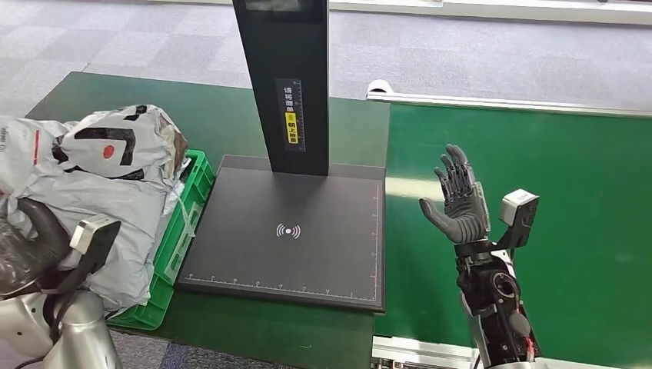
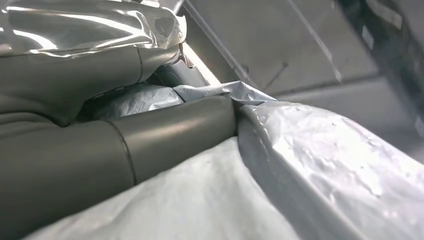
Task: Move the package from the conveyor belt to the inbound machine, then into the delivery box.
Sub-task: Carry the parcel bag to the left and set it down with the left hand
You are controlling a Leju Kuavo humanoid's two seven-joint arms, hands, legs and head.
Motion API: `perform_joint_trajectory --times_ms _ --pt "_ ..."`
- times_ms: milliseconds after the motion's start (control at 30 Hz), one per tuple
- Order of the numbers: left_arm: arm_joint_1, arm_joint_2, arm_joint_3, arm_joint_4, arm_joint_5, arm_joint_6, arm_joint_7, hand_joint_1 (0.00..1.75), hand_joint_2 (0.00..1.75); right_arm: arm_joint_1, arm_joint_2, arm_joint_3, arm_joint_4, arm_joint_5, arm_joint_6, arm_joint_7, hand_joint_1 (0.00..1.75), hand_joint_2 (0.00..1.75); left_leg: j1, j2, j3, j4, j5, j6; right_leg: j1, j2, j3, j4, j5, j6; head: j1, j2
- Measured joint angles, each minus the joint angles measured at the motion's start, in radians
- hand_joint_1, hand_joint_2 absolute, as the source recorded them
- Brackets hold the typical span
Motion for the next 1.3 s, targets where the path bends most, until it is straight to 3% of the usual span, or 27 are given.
perform_joint_trajectory --times_ms 133,367,533,633,733,867,1133,1300 --pt "0.016 -0.004 -0.04 0.082 -0.153 0.0 0.171 1.75 0.0 0.001 0.001 -0.017 -0.004 0.026 0.038 0.015 0.0 1.75 0.0 -0.001 0.0 0.0 0.0 0.0 0.0 -0.001 0.0 0.0 0.0 0.0 0.0 0.0" --pt "0.038 0.006 -0.227 0.237 -0.336 0.0 0.549 1.75 0.0 -0.002 0.003 -0.034 -0.008 0.03 0.05 0.025 0.0 1.75 0.0 -0.001 0.0 0.0 0.0 0.0 0.0 -0.001 0.001 0.0 0.0 0.0 0.0 0.0" --pt "0.023 0.035 -0.355 0.363 -0.345 0.0 0.674 1.73 0.0 -0.014 0.004 -0.039 -0.008 0.032 0.059 0.033 0.0 1.75 0.0 -0.001 0.0 0.0 0.0 0.0 0.0 -0.002 0.001 0.0 0.0 0.0 0.0 0.0" --pt "0.004 0.052 -0.407 0.438 -0.301 0.0 0.691 1.65 0.0 -0.02 0.004 -0.046 -0.008 0.042 0.075 0.033 0.0 1.75 0.0 -0.002 0.0 0.0 0.0 0.0 0.0 -0.002 0.001 0.0 0.0 0.0 0.0 0.0" --pt "-0.018 0.057 -0.423 0.511 -0.249 0.001 0.667 1.43 0.0 -0.027 0.005 -0.051 -0.008 0.048 0.08 0.033 0.0 1.75 0.0 -0.002 0.0 0.0 0.0 0.0 0.0 -0.002 0.002 0.0 0.0 0.0 0.0 0.0" --pt "-0.04 0.058 -0.419 0.565 -0.213 0.002 0.63 0.16 0.0 -0.039 0.007 -0.052 -0.003 0.053 0.081 0.032 0.0 1.75 0.0 -0.002 0.001 0.0 0.0 0.0 0.0 -0.002 0.003 0.0 0.0 0.0 0.0 0.0" --pt "-0.045 0.046 -0.377 0.574 -0.2 0.002 0.565 0.16 0.0 -0.053 0.009 -0.053 0.011 0.056 0.082 0.025 0.0 1.75 0.0 -0.001 0.002 0.0 0.001 0.001 0.0 -0.002 0.004 0.0 0.0 0.0 0.0 0.0" --pt "-0.047 0.04 -0.366 0.573 -0.195 0.002 0.555 0.0 0.0 -0.055 0.009 -0.053 0.015 0.056 0.082 0.024 0.0 1.75 0.0 -0.001 0.002 0.0 0.001 0.001 0.0 -0.002 0.003 0.0 0.0 0.0 0.0 0.0"
